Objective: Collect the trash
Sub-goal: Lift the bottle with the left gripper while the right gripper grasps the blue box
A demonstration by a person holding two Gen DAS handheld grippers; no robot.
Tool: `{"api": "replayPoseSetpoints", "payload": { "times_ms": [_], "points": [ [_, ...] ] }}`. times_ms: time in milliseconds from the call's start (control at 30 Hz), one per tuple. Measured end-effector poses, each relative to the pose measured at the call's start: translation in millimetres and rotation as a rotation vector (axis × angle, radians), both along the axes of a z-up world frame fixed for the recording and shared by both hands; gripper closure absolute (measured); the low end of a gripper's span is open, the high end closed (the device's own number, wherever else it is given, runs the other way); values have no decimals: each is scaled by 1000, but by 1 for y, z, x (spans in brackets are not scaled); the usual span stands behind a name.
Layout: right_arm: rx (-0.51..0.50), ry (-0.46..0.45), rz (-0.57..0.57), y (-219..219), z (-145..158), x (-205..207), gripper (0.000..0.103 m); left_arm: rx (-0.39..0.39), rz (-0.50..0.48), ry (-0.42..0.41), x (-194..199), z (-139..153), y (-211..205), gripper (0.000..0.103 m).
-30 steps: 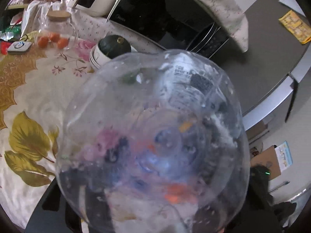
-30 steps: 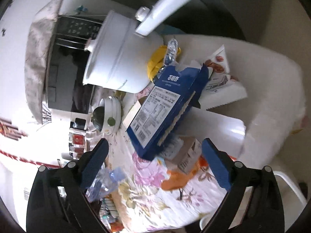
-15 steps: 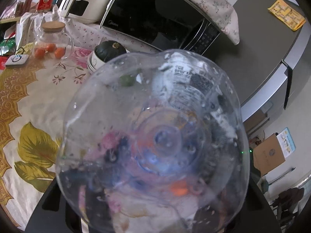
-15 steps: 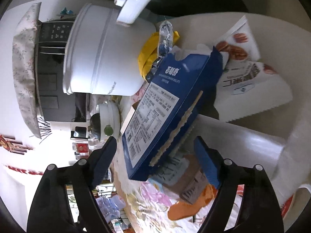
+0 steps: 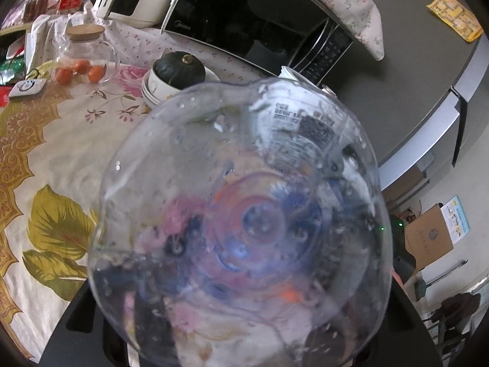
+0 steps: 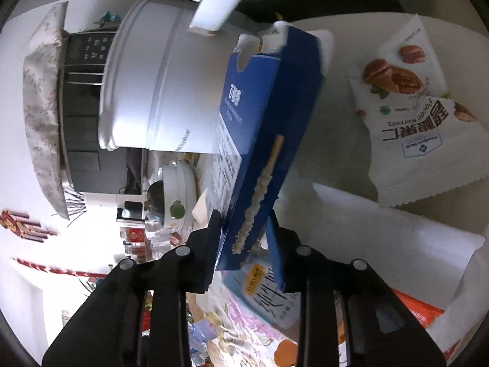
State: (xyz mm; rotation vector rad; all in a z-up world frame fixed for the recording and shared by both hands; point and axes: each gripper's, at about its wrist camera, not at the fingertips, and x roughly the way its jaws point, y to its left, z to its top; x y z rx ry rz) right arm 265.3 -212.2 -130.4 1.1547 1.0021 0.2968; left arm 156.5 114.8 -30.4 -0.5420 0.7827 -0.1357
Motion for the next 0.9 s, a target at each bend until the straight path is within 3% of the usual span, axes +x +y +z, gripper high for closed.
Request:
{"api": "replayPoseSetpoints", "payload": {
  "times_ms": [600, 800, 900],
  "points": [
    [-200, -178, 110, 24, 59, -17, 81, -32, -1, -35, -5, 11, 6, 53],
    [-210, -213, 115, 17, 74, -29, 81, -42, -14, -56, -9, 17, 3, 53],
    [-198, -182, 130, 12, 77, -32, 81, -59, -15, -54, -10, 17, 4, 53]
  ]
}}
